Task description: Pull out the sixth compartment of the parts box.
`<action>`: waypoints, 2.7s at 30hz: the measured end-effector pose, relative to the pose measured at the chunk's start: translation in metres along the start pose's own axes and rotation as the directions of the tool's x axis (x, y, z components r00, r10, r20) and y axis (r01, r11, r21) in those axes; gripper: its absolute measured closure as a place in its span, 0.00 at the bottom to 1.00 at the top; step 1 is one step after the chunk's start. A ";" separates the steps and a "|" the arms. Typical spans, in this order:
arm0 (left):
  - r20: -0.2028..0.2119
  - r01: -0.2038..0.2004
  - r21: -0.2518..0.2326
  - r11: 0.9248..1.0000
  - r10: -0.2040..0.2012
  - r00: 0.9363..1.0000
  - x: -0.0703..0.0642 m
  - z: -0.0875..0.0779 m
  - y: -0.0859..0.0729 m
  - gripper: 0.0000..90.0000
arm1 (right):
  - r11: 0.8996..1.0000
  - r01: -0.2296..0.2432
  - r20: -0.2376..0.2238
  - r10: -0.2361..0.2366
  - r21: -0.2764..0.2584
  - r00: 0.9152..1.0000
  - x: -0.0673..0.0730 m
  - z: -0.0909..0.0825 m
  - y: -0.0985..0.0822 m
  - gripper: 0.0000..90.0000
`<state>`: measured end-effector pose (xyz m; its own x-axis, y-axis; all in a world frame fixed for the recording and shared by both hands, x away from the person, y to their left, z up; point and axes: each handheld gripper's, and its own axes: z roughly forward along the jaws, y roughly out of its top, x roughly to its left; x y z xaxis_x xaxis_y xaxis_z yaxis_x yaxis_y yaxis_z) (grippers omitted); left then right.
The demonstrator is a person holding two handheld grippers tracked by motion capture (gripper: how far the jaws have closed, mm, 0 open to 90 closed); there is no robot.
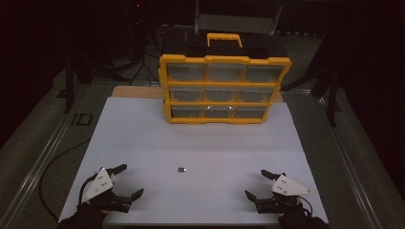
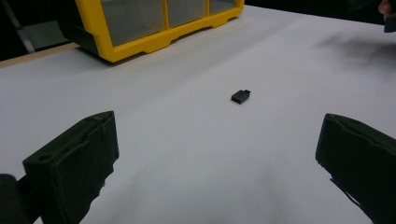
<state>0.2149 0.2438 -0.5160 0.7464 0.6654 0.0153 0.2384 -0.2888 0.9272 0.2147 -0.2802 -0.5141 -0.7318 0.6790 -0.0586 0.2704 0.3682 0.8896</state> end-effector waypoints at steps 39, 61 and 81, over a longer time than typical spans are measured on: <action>-0.012 0.026 0.040 0.999 -0.025 1.000 -0.002 0.000 0.001 0.00 | 0.998 0.055 -0.050 -0.056 -0.006 0.997 0.010 -0.011 0.018 0.10; -0.011 0.021 0.030 0.999 -0.021 1.000 -0.002 0.000 0.001 0.00 | 0.979 0.188 -0.032 -0.191 -0.079 0.981 0.004 -0.028 0.068 0.10; -0.008 0.019 0.034 0.999 -0.019 1.000 -0.002 0.000 0.001 0.00 | 0.949 0.300 0.036 -0.298 -0.100 0.954 -0.018 -0.028 0.104 0.10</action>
<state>0.2138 0.2420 -0.5154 0.7366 0.6764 0.0006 0.2737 -0.2989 0.9142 0.2384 -0.2723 -0.4080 -0.7560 0.5611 -0.3371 -0.0256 0.4892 0.8718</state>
